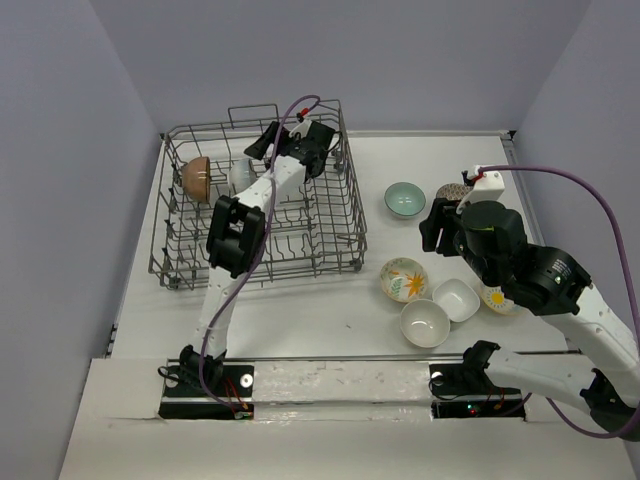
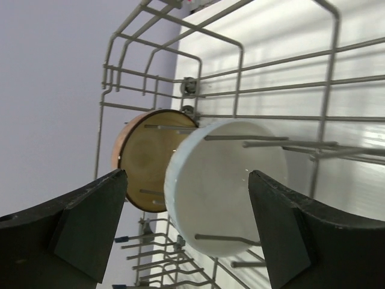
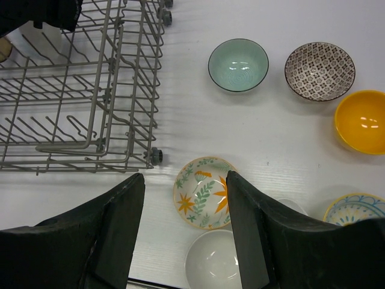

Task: Load the bowls into the dish rack
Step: Insert the bowl into the dish rack, then pick up the bowl from the center of the board.

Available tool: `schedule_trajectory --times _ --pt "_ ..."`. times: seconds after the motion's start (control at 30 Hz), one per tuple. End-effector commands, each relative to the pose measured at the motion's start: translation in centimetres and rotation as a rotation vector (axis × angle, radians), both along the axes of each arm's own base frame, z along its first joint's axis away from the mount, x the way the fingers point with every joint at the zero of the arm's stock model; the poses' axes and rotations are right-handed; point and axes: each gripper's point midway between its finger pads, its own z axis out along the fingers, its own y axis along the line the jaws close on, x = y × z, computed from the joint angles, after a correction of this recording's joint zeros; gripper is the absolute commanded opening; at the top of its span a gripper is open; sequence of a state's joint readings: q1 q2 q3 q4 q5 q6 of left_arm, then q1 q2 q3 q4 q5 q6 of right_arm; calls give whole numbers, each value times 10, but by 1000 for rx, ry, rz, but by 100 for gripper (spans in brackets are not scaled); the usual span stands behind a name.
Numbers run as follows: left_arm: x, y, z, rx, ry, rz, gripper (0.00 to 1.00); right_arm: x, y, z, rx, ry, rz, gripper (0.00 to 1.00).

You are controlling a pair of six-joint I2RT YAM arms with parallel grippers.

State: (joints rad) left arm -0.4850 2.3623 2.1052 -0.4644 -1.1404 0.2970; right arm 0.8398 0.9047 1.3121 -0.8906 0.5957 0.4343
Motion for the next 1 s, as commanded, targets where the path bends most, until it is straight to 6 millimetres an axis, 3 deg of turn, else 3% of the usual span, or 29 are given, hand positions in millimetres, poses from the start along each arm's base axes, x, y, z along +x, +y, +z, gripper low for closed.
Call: schedule_trajectory --times 0.0,0.2,0.37,0.4,0.5,0.57,0.6,0.7,0.8,0.83,0.87,0.9,0.97 --pt "-8 -10 36 -156 -59 -36 95 -1 -2 18 41 -32 -15 62" --pt "-15 -15 62 -278 -105 -70 95 -1 -1 17 44 -28 -12 62" --pt "-32 -26 108 -486 -151 -173 93 -1 -1 21 57 -35 -20 63" --pt "-40 -31 126 -558 -174 -214 92 -1 -2 22 61 -38 -24 63" --pt "-61 -40 155 -697 -201 -314 92 1 -1 21 65 -34 -34 63" --pt "-73 -48 163 -757 -198 -380 93 3 -1 15 57 -24 -45 64" --pt "-86 -54 172 -811 -198 -444 98 6 -1 11 49 -15 -65 66" --pt "-111 -65 185 -923 -221 -535 99 17 1 -7 -3 15 -121 67" --pt "-135 -71 196 -1006 -247 -618 99 25 -2 -13 -13 18 -182 69" --pt "-141 -72 197 -1032 -255 -628 99 31 0 -16 -21 25 -197 69" --pt "-148 -73 185 -1047 -236 -631 99 33 3 -18 -24 28 -196 70" --pt "-159 -75 201 -1083 -274 -683 99 38 2 -19 -24 33 -209 70" --pt "-170 -75 200 -1112 -286 -703 99 56 -7 -28 -37 57 -267 70"
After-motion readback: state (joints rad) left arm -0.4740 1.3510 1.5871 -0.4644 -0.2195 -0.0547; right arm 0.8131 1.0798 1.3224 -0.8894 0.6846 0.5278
